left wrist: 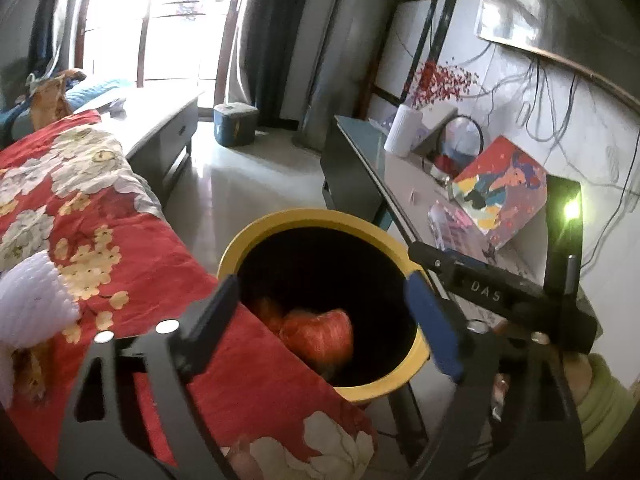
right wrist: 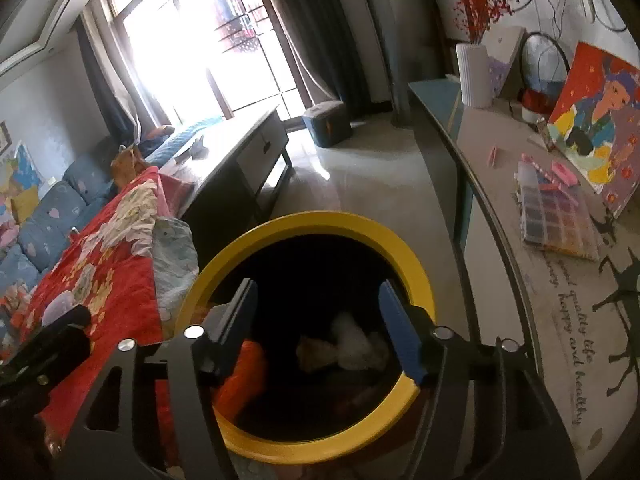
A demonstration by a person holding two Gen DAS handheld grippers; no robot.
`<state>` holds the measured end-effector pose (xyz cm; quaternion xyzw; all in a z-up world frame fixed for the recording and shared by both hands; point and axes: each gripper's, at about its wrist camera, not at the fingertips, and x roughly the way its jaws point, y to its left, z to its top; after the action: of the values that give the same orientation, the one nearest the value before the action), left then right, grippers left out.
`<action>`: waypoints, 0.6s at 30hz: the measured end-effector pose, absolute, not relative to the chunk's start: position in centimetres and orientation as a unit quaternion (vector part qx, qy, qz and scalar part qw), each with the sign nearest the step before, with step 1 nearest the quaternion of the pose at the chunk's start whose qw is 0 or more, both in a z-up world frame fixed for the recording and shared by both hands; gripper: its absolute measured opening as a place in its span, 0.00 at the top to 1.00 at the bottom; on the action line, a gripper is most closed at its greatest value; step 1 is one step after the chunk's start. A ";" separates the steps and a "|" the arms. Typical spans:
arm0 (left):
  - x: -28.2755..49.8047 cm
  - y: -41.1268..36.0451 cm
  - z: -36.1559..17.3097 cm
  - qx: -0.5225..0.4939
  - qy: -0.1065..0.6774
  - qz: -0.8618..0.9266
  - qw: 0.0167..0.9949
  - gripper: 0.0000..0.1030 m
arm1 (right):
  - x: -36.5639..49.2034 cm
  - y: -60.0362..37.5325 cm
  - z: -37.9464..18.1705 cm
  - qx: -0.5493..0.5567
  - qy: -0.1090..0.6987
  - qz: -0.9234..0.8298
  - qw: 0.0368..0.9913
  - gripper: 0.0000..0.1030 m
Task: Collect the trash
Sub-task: 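Carry both items over the yellow-rimmed bin and open both tools to drop them, then move both open tools back over the remaining trash on the bedspread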
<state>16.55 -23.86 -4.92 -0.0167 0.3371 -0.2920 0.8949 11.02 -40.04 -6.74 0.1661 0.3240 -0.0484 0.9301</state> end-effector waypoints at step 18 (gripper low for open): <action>14.0 -19.3 -2.3 -0.045 0.293 -0.254 0.921 0.11 | 10.0 -35.6 -3.5 0.133 0.290 -0.016 0.948 0.30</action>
<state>13.99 -19.32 -2.28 -0.0451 0.2927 -0.2543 0.9207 10.03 -35.65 -3.46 0.1335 0.2900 -0.0157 0.9475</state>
